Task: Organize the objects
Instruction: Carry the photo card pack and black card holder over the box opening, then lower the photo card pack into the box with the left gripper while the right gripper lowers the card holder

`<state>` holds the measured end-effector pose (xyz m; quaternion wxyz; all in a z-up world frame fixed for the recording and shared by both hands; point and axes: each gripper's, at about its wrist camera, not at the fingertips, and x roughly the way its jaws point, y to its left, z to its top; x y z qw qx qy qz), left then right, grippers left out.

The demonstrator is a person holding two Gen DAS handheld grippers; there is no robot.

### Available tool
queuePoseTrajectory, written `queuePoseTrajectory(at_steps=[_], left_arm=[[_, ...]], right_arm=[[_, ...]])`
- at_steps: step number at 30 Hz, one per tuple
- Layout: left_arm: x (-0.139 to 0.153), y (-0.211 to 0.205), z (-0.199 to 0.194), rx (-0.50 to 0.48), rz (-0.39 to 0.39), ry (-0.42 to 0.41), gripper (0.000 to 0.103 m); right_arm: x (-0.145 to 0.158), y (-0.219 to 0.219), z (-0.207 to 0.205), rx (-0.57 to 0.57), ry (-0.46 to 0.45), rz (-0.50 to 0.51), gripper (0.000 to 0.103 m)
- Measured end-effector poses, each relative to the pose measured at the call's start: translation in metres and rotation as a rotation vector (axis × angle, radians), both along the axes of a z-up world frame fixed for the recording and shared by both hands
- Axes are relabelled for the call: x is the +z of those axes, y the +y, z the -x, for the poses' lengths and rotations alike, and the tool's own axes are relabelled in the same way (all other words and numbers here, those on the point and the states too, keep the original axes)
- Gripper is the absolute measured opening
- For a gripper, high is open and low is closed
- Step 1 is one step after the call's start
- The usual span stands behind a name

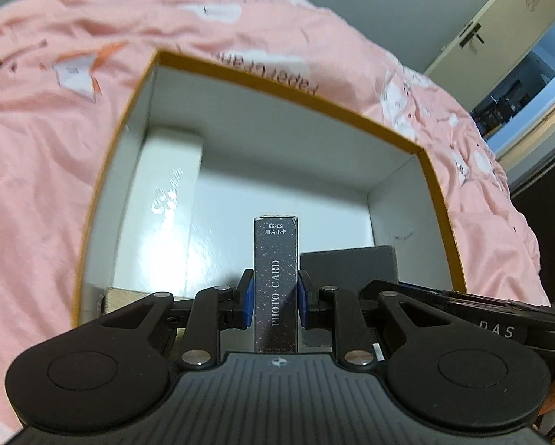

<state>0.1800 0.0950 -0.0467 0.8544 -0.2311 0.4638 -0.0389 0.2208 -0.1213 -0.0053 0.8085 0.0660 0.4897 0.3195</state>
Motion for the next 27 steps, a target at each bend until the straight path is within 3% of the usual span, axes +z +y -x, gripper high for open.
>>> queuePoseTrajectory(at_steps=[18, 24, 27], left_arm=[[-0.040, 0.010, -0.021, -0.022, 0.067, 0.155, 0.025], [-0.038, 0.012, -0.021, -0.043, 0.060, 0.163, 0.026], [-0.036, 0.009, -0.020, -0.061, 0.017, 0.183, 0.028]], right_arm=[[-0.019, 0.006, -0.007, 0.014, 0.050, 0.032, 0.039], [-0.022, 0.010, -0.007, 0.023, 0.059, 0.034, 0.039], [-0.022, 0.011, -0.008, 0.021, 0.059, 0.033, 0.039]])
